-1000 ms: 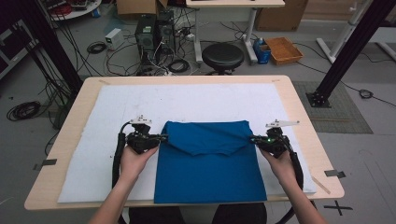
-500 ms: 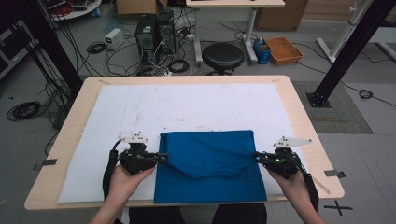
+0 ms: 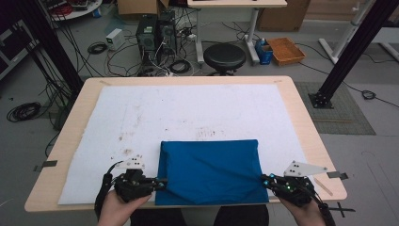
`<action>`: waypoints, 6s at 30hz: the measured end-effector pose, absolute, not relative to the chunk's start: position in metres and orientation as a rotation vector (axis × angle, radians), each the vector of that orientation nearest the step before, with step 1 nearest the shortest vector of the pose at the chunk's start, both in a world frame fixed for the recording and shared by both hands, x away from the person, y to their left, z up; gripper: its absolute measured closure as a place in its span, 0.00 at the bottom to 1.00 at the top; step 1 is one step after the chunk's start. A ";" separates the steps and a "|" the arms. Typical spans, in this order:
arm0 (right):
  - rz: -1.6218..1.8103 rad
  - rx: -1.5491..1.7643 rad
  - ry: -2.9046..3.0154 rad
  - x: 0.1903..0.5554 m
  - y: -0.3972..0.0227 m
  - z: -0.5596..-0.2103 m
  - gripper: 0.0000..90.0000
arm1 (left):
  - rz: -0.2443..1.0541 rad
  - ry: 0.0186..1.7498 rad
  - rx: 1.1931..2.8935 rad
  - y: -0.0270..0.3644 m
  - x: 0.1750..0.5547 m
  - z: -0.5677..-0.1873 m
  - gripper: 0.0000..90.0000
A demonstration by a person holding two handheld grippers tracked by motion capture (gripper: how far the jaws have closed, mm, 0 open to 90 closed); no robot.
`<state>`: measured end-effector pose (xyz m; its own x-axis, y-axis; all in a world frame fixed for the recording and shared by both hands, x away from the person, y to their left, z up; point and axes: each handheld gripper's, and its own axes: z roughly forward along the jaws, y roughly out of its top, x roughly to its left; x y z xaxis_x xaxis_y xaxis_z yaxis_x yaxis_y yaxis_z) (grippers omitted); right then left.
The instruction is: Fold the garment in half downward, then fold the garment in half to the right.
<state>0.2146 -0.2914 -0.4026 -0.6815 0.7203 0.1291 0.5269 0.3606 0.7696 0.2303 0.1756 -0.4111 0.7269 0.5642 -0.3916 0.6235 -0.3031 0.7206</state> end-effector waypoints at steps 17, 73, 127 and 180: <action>1.112 1.115 2.440 0.208 -0.292 -0.418 0.80 | 0.022 0.964 2.078 0.175 0.229 -0.427 0.73; 1.056 1.361 2.208 0.431 -0.282 -0.431 0.97 | 0.377 1.113 2.034 0.166 0.421 -0.435 0.96; 1.270 1.263 2.082 0.376 -0.315 -0.400 0.52 | 0.386 0.937 1.697 0.219 0.346 -0.404 0.39; 1.237 1.211 2.124 0.374 -0.305 -0.402 0.52 | 0.113 1.258 1.776 0.178 0.271 -0.453 0.51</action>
<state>0.3742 -0.3050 -0.4019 -0.5455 0.8343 0.0799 0.4815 0.2339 0.8447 0.2712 0.1782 -0.4530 0.4722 0.7815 -0.4077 0.6967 -0.0476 0.7158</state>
